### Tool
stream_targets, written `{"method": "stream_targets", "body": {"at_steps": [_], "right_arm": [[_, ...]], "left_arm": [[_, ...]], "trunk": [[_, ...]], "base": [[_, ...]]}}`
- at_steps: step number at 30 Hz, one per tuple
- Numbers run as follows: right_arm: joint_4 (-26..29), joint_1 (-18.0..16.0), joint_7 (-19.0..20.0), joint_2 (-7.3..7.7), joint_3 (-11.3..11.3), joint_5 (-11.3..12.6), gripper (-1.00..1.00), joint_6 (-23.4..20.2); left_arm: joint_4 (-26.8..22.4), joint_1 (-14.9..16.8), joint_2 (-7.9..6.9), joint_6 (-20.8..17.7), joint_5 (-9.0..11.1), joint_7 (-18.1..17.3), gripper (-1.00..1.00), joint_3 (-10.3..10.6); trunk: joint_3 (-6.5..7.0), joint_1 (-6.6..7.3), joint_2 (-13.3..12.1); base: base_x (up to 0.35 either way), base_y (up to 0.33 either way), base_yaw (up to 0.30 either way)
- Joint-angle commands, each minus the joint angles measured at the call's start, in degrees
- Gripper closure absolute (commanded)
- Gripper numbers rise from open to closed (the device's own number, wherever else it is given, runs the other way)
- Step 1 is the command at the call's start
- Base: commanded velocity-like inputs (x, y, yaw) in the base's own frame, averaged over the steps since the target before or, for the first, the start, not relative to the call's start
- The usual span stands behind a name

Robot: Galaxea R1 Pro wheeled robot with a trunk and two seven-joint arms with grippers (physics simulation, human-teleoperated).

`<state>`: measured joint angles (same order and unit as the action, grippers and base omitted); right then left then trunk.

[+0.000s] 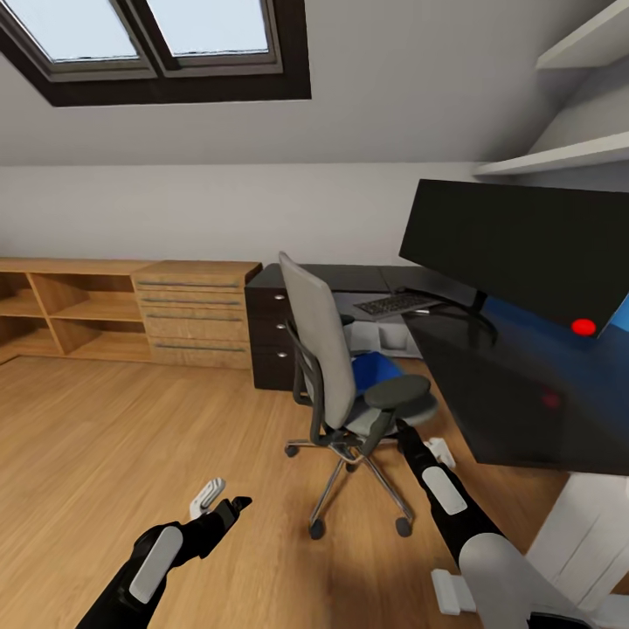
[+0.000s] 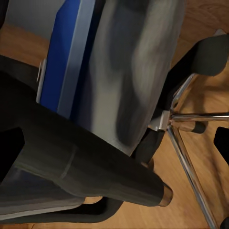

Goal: In the bedroom, organize the workspace by keeping the computer under the desk, ensuring the monitor is on the desk, placing the keyboard on the desk next to the monitor, placing the mouse on the desk next to the keyboard, moving the folder from the swivel chair onto the desk next to the mouse, stacking the notebook on top of the folder with the pen on top of the notebook, and positioning the swivel chair next to the desk.

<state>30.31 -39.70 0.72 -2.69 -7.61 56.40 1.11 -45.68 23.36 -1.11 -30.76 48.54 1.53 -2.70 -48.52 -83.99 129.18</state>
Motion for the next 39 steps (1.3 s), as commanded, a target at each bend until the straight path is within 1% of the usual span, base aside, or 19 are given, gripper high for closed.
{"method": "stream_targets", "body": {"at_steps": [1, 9, 14, 18, 20, 22, 23, 25, 26, 27, 29, 30, 31, 32, 33, 34, 37, 39], "right_arm": [[0.01, -0.03, 0.08, -0.04, -0.13, 0.60, -1.00, 0.12], [-0.20, -0.42, 0.02, -0.03, -0.13, 0.59, -1.00, -0.05], [-0.53, -0.77, 0.38, -0.16, 0.35, 0.20, -1.00, -0.17], [-0.60, -0.84, 0.63, -0.73, 0.75, -0.20, -1.00, -2.30], [-0.60, -0.86, 0.70, -0.93, 1.87, -0.79, -1.00, -3.20], [-0.60, -0.89, 0.70, -1.33, 5.39, -1.19, -1.00, -3.83], [-0.60, -0.86, 0.69, -1.80, 7.44, -1.29, -1.00, -3.99], [-0.62, -0.85, 0.69, -2.47, 9.41, -1.35, -1.00, -4.04], [-0.64, -0.84, 0.69, -3.26, 11.20, -1.41, -1.00, -4.06], [-0.65, -0.83, 0.70, -3.72, 12.11, -1.44, -1.00, -4.07], [-0.68, -0.81, 0.70, -5.32, 16.26, -1.51, -1.00, -4.06], [-0.68, -0.81, 0.72, -5.56, 17.38, -1.52, -1.00, -4.06], [-0.65, -0.81, 0.72, -5.91, 19.60, -1.50, -1.00, -4.08], [-0.64, -0.80, 0.73, -6.04, 20.61, -1.50, -1.00, -4.08], [-0.61, -0.79, 0.75, -6.22, 22.36, -1.49, -1.00, -4.09], [-0.51, -0.79, 0.77, -6.33, 23.58, -1.48, -1.00, -4.09], [-0.36, -0.76, 1.32, -6.40, 24.87, -1.47, -1.00, -4.17], [-0.40, -0.75, 1.77, -6.27, 25.16, -1.37, -1.00, -4.24]], "left_arm": [[-0.05, 0.02, 0.01, -0.33, 0.42, 0.16, -1.00, -0.11], [0.02, 0.02, 0.11, -0.35, 0.49, 0.14, -1.00, -0.11], [0.05, 0.02, 0.14, -0.35, 0.50, 0.16, -1.00, -0.11], [0.06, 0.02, 0.14, -0.35, 0.50, 0.14, -1.00, -0.11], [0.04, 0.02, 0.14, -0.35, 0.50, 0.14, -1.00, -0.11], [0.03, 0.02, 0.14, -0.35, 0.50, 0.14, -1.00, -0.11], [0.01, 0.02, 0.17, -0.35, 0.52, 0.14, -1.00, -0.11], [0.01, 0.02, 0.22, -0.35, 0.54, 0.14, -1.00, -0.11], [0.00, 0.02, 0.28, -0.35, 0.56, 0.14, -1.00, -0.11], [0.00, 0.02, 0.30, -0.35, 0.57, 0.14, -1.00, -0.11], [-0.01, 0.02, 0.36, -0.38, 0.58, 0.11, -1.00, -0.15], [-0.02, 0.02, 0.35, -0.38, 0.58, 0.10, -1.00, -0.16], [-0.02, 0.02, 0.34, -0.40, 0.58, 0.06, -1.00, -0.17], [-0.02, 0.02, 0.34, -0.41, 0.59, 0.04, -1.00, -0.18], [-0.02, 0.02, 0.30, -0.42, 0.59, 0.02, -1.00, -0.18], [-0.02, 0.02, 0.24, -0.43, 0.59, 0.00, -1.00, -0.19], [-0.02, 0.02, 0.14, -0.42, 0.59, 0.01, -1.00, -0.19], [-0.02, 0.04, 0.11, -0.39, 0.59, 0.03, -1.00, -0.19]], "trunk": [[-0.06, 0.00, 0.02], [-0.06, 0.00, 0.02], [-0.06, 0.00, 0.02], [-0.06, 0.00, 0.02], [-0.06, 0.00, 0.02], [-0.06, 0.00, 0.02], [-0.06, 0.00, 0.02], [-0.06, 0.00, 0.02], [-0.06, 0.00, 0.02], [-0.06, 0.00, 0.02], [-0.06, 0.00, 0.02], [-0.06, 0.00, 0.02], [-0.06, 0.00, 0.02], [-0.06, 0.00, 0.02], [-0.06, 0.00, 0.02], [-0.06, 0.00, 0.02], [-0.06, 0.00, 0.02], [-0.06, 0.00, 0.02]], "base": [[0.080, 0.000, 0.000], [0.026, 0.000, 0.000], [0.002, 0.000, 0.000], [0.000, 0.000, 0.000], [0.000, 0.000, 0.000], [0.000, 0.000, 0.000], [0.000, 0.000, 0.000], [0.000, 0.000, 0.000], [0.000, 0.000, 0.000], [0.000, 0.000, 0.000], [0.000, 0.000, 0.000], [0.000, 0.000, 0.000], [0.000, 0.000, 0.000], [0.000, 0.000, 0.000], [0.000, 0.000, 0.000], [0.000, 0.000, 0.000], [0.000, 0.000, 0.000], [0.000, 0.000, 0.000]]}}
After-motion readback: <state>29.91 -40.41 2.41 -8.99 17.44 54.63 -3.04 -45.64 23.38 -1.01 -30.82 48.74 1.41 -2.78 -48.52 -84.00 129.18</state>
